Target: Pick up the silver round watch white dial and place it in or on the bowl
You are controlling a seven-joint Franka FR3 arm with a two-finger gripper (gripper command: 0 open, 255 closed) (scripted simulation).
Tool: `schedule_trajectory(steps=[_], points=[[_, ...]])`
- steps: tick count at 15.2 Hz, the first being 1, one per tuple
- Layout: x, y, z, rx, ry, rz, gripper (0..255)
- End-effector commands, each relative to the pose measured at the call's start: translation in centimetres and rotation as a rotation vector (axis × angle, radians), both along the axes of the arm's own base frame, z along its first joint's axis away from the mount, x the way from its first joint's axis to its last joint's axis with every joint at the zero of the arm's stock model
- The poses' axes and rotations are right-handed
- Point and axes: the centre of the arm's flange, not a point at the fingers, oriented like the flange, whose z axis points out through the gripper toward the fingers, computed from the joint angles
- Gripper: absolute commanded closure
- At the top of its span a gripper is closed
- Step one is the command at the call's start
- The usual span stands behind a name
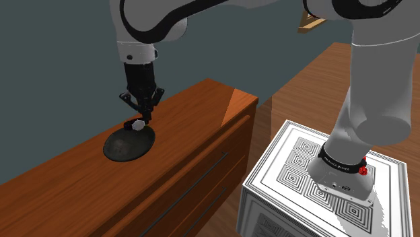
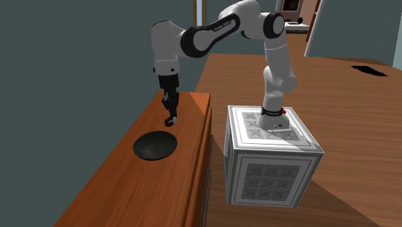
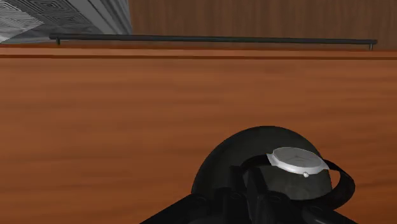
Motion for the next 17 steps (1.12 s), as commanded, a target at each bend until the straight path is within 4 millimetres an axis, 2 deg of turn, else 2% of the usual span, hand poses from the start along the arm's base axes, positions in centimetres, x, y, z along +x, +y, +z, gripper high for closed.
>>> schedule_trajectory(steps=[1, 5, 17], points=[[2.7, 0.9, 0.2, -0.001, 0.000, -0.001, 255], [7.8, 2.3, 0.7, -0.001, 0.000, -0.001, 255], [7.8, 2.3, -5.6, -0.001, 0.000, -0.001, 255]])
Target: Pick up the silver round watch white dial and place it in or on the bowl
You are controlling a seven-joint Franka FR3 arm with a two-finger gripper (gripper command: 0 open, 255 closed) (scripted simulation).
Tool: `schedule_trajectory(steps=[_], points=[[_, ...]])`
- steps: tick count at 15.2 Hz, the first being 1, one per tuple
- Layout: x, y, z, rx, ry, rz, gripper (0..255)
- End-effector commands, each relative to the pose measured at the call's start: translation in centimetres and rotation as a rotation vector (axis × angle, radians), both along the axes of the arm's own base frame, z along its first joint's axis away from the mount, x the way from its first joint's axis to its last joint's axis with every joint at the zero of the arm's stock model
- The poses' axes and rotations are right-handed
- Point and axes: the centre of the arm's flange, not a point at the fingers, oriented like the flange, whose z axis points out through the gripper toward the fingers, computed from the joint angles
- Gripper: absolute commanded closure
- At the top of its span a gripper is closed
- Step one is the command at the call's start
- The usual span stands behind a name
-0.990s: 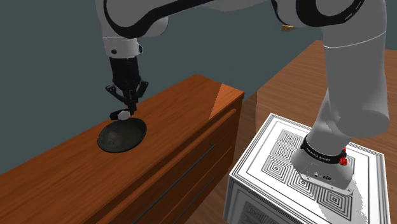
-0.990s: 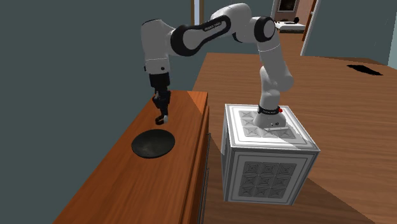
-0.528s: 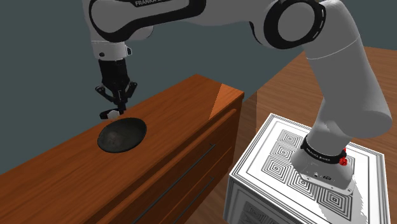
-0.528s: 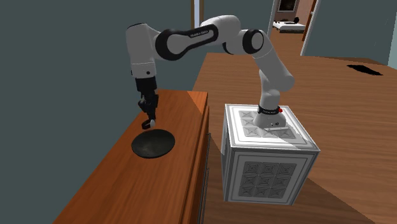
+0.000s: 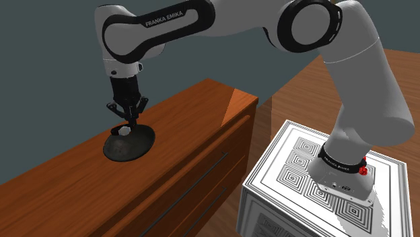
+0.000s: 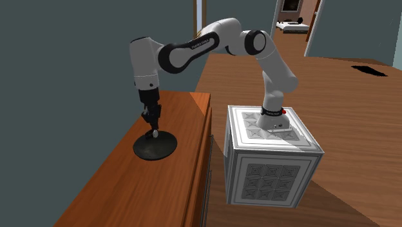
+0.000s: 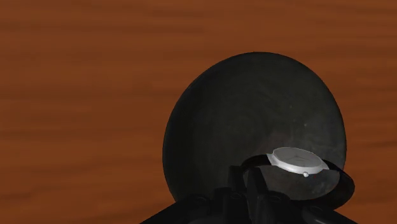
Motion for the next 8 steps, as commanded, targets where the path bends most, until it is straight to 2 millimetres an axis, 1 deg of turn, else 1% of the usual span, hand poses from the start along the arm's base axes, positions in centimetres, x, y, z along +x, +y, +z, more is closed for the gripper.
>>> schedule_trajectory(steps=[1, 4, 8], points=[[-0.1, 0.0, -1.1, 0.000, 0.000, 0.000, 255], [-0.1, 0.0, -2.7, 0.000, 0.000, 0.000, 255], [-0.1, 0.0, -2.7, 0.000, 0.000, 0.000, 255]])
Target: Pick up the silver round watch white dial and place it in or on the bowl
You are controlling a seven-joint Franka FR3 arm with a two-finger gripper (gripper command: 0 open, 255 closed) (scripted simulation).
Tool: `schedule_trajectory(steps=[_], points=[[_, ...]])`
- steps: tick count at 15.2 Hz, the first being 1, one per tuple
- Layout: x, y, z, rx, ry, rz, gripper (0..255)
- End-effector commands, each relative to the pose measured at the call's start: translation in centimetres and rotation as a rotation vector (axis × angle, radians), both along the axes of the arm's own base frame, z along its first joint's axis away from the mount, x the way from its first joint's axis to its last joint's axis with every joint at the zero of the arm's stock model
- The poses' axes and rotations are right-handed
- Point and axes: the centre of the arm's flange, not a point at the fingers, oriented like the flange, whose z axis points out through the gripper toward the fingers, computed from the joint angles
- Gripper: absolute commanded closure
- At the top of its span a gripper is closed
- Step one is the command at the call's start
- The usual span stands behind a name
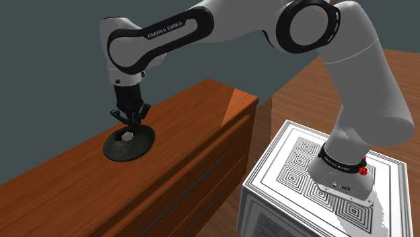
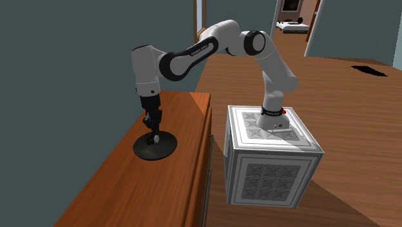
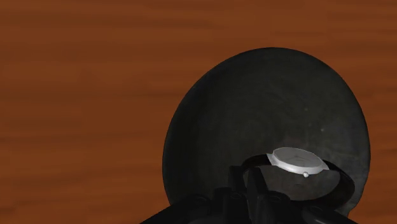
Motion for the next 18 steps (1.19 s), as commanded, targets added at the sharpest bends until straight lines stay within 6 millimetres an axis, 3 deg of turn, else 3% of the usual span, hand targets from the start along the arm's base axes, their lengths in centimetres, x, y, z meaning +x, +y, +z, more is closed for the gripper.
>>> schedule_trajectory(steps=[1, 3, 4, 9, 13, 18], points=[[0.0, 0.0, 0.0, 0.000, 0.000, 0.000, 255], [0.0, 0.0, 0.0, 0.000, 0.000, 0.000, 255], [0.0, 0.0, 0.0, 0.000, 0.000, 0.000, 0], [0.0, 0.0, 0.0, 0.000, 0.000, 0.000, 0], [0.5, -1.1, 4.8, 0.000, 0.000, 0.000, 0], [0.5, -1.1, 4.8, 0.000, 0.000, 0.000, 0]])
